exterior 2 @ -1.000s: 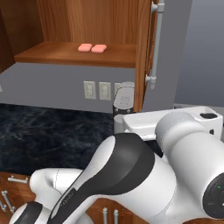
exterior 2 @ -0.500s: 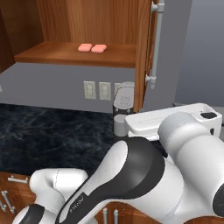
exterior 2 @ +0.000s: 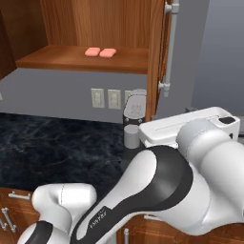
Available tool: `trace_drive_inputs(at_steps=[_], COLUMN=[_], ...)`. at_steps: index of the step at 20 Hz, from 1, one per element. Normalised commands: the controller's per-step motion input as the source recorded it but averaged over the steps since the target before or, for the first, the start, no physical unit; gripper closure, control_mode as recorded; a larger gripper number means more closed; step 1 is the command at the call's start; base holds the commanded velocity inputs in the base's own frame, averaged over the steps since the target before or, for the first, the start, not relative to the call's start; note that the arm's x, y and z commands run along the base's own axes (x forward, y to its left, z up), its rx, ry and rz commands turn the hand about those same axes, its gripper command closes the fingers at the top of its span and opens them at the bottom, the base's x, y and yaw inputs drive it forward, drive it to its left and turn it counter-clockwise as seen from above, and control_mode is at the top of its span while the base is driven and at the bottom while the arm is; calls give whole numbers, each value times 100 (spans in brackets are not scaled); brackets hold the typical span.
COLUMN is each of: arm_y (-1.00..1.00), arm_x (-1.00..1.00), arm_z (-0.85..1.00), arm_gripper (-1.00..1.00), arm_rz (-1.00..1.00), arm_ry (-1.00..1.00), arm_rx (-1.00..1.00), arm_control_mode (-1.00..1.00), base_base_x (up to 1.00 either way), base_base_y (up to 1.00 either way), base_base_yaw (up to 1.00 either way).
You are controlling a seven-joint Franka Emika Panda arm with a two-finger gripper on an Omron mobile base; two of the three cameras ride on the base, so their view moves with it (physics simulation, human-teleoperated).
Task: Pick up the bar soap and bar soap from the sink, and place them back in the cabinet, and close the cabinet doors.
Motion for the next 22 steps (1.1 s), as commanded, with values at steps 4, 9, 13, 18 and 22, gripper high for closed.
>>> trace_drive_inputs(at_steps=[4,9,13,18,22], arm_y=[0,0,0,1,2], arm_x=[10,12,11,12,13], arm_z=[0,0,0,0,0], arm_gripper=[-100,-100,-100,-100,-100], arm_rz=[8,8,8,8,8], arm_ry=[0,0,0,0,0], arm_rx=[0,0,0,0,0], arm_control_mode=[-100,-100,-100,-100,-100], base_base_x=[0,0,0,0,0], base_base_y=[0,0,0,0,0], base_base_yaw=[0,0,0,0,0])
